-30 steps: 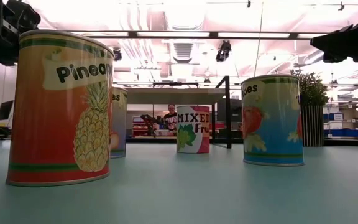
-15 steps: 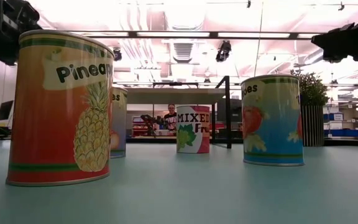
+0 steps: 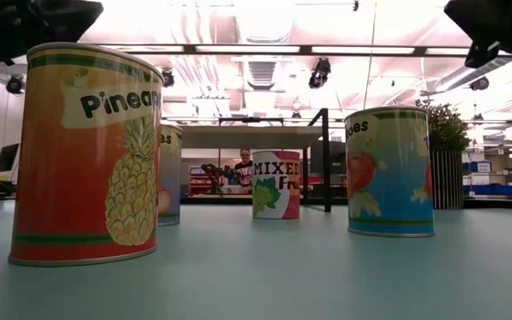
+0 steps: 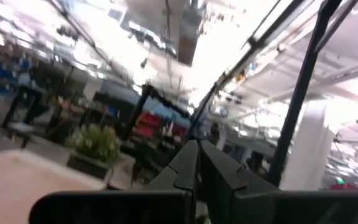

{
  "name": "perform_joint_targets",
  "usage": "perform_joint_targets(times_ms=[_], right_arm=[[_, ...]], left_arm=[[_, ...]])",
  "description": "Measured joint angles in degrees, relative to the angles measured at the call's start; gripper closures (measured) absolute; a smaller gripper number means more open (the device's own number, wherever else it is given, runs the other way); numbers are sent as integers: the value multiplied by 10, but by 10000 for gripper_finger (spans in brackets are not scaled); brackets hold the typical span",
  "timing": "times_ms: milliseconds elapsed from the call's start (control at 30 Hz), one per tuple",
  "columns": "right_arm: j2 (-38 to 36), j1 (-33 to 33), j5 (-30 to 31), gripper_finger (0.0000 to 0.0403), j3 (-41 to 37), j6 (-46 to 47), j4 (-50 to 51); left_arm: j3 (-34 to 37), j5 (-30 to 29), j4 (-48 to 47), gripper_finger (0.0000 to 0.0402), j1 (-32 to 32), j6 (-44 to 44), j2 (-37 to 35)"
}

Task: Pick and place cans onto a shelf
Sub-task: Put the canned peaches on the shelf

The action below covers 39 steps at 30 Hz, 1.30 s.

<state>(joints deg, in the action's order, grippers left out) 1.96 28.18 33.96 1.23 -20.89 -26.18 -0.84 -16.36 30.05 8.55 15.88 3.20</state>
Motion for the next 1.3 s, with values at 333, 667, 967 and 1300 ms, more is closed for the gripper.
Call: perform_joint_targets(times_ms=[333, 667, 967, 1300], right_arm=[[0, -80, 1, 390, 1, -45, -101], [16, -134, -73, 390, 44, -84, -133], [123, -137, -72, 390, 123, -101, -131], [210, -136, -70, 390, 190, -102, -131]], left_arm=[[0, 2, 177, 402, 0, -31, 102], [-54, 13, 252, 402, 0, -19, 250], [-123, 26, 188, 402, 0, -14, 312], [-146, 26, 79, 402, 3, 98, 326]])
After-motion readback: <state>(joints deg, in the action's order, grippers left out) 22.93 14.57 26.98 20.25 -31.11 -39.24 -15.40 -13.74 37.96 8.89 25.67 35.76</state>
